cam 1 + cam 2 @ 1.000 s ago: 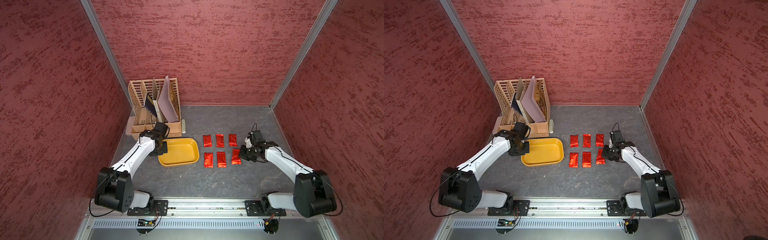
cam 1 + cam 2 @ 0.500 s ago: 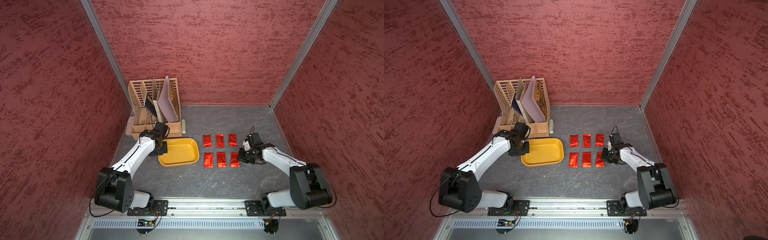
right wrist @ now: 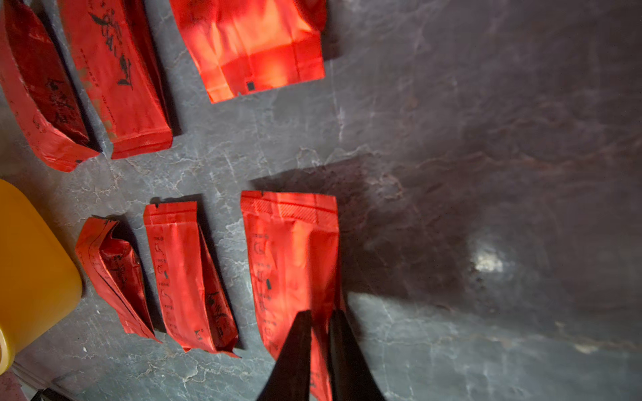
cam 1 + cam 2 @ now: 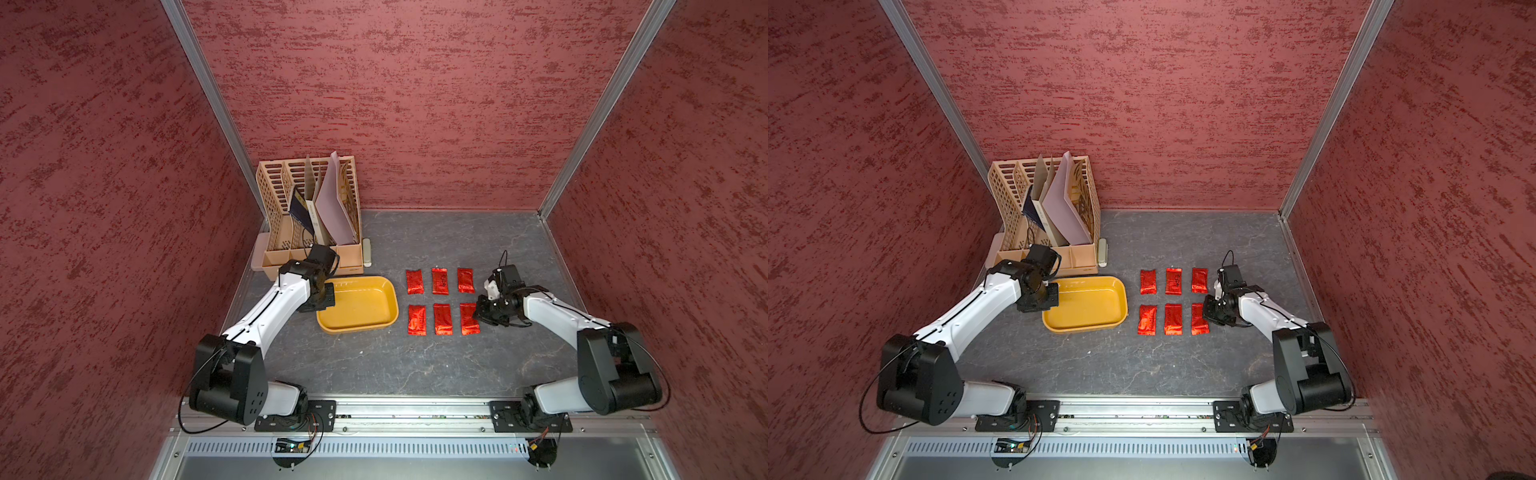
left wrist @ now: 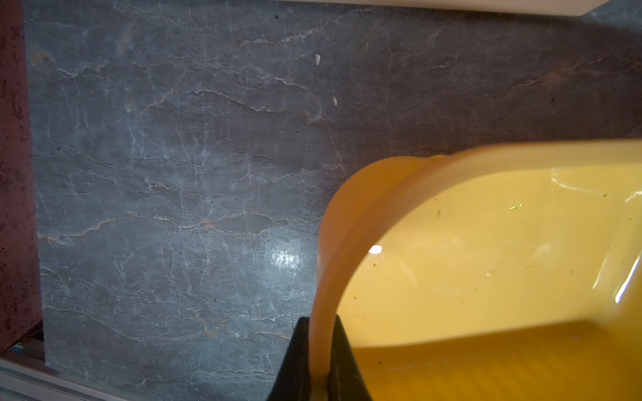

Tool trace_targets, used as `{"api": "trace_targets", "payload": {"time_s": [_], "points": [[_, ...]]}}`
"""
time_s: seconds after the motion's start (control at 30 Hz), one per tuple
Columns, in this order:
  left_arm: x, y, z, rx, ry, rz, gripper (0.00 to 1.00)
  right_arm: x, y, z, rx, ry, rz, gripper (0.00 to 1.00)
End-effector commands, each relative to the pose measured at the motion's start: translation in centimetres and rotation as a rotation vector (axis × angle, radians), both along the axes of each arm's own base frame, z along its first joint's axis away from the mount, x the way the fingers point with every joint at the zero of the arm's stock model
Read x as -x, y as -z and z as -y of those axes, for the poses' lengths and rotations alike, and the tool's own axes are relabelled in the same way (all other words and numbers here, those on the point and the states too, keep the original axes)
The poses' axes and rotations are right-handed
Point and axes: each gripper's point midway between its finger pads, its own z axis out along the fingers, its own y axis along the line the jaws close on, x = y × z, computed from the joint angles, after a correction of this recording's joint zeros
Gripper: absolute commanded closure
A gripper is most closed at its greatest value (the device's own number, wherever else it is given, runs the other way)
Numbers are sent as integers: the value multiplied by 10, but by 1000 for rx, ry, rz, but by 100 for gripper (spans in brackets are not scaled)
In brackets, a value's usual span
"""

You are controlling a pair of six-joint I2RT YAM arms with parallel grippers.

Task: Take the tea bags out of the storage box
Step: Place the tea bag at the center of the board, then place the storage box at the center of the board.

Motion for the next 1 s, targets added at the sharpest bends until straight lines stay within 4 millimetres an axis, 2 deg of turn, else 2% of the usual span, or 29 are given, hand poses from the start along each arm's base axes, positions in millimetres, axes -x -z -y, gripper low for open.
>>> {"api": "trace_targets", "payload": {"time_s": [0.0,0.13,0.17,0.27,0.4,0.6,0.77,0.97], "points": [[-2,-1,2,0,8,12,100,-9,-8,9,41,16,32,82],[-2,-1,2,-1,8,11,100,-9,-9,12,57,24,37,80],[-2,-1,2,-1,9,11,100,-9,-10,13,62,29,40,77],[-2,0,2,-1,8,10,100,-10,-14,17,77,38,55,59],[-2,1,2,-2,8,4,100,-14,-33,16,64,45,135,49],[-1,5,1,-10,0,-13,100,-17,-64,23,74,79,286,42],[0,14,0,-20,-10,-56,93,-16,-74,28,90,98,328,32],[2,20,0,-16,-19,-87,80,-16,-80,31,95,110,356,29]]}}
